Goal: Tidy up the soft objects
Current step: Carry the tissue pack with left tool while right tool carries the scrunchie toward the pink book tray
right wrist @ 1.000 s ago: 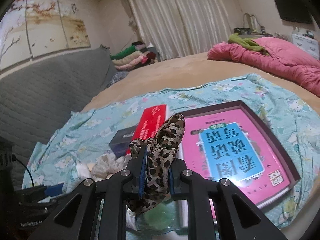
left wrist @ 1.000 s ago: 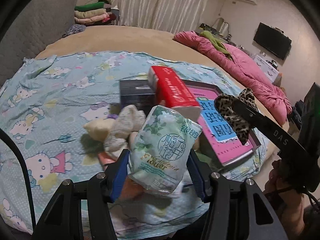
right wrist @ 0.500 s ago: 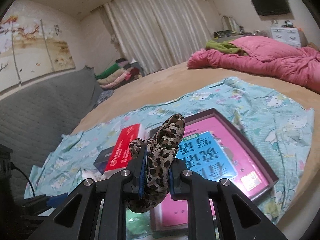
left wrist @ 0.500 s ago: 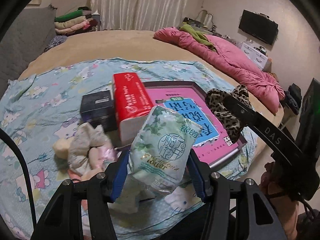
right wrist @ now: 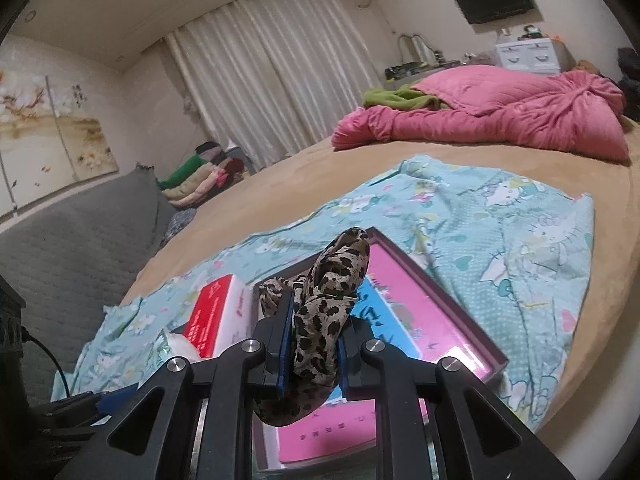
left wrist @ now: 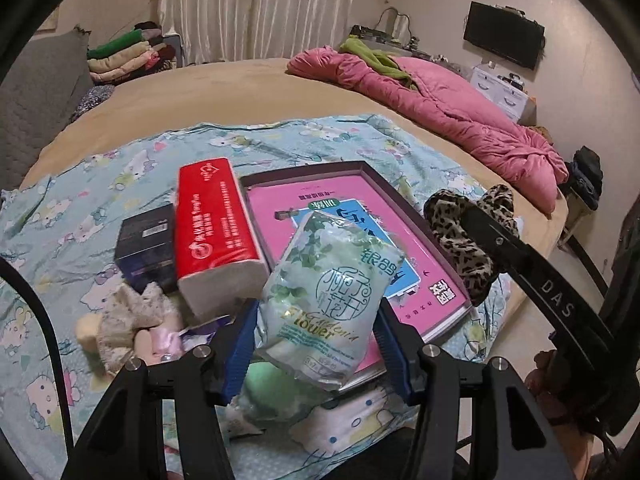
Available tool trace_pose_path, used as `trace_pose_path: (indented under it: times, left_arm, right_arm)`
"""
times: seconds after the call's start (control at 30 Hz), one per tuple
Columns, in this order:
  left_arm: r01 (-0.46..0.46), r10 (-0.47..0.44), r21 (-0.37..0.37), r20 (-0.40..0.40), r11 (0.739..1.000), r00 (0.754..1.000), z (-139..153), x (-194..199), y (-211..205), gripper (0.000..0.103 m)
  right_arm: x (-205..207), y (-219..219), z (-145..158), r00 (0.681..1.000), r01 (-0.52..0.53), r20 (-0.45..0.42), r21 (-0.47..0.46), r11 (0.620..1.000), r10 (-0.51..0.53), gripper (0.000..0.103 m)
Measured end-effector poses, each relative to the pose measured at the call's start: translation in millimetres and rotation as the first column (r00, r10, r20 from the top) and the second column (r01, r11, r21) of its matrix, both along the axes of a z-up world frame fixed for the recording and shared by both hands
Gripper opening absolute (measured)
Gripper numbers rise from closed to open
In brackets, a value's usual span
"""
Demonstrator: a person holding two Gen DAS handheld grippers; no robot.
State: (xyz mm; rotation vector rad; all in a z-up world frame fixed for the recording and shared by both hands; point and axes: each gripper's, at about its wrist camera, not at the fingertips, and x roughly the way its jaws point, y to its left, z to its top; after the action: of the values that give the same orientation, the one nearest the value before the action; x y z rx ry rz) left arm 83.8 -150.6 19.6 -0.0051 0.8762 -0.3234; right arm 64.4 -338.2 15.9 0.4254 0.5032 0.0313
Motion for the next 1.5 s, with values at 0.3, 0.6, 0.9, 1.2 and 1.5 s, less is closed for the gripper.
trace_pose_path:
  times: [0.3, 0.6, 0.9, 1.2, 1.5]
  left_arm:
    - [0.039, -0.038, 0.066, -0.023, 0.997, 0.999, -11.4, 15.6, -28.1, 0.057]
    - [0.061, -0.054, 0.072, -0.093, 0.996, 0.994, -34.2, 33.6, -39.9, 0.057]
    - [0.102, -0.084, 0.113, -0.155, 0.988, 0.984, -56.4, 42.2, -55.5, 0.057]
    - [0.121, -0.095, 0.128, -0.194, 0.984, 0.976, -69.4, 43.2, -60.5, 0.057]
    - [0.123, -0.090, 0.138, -0.222, 0.983, 0.971, -78.6, 47.6, -62.1, 0.057]
  right_arm:
    - [-3.3, -18.7, -2.6, 0.998, 0.060, -0.006, 0.002, 0.998, -0.060, 0.018]
    - [-0.3, -26.8, -11.2, 0.996, 0.077, -0.044, 0.005, 0.997, -0.076, 0.018]
    - [12.2, -35.5, -31.9, 0.990, 0.072, -0.125, 0.004, 0.997, -0.071, 0.018]
    - [20.3, -40.1, -48.3, 0.981, 0.068, -0.185, 0.025, 0.997, -0.062, 0.020]
    - [35.7, -40.0, -66.0, 0.968, 0.042, -0.248, 0.038, 0.998, -0.031, 0.021]
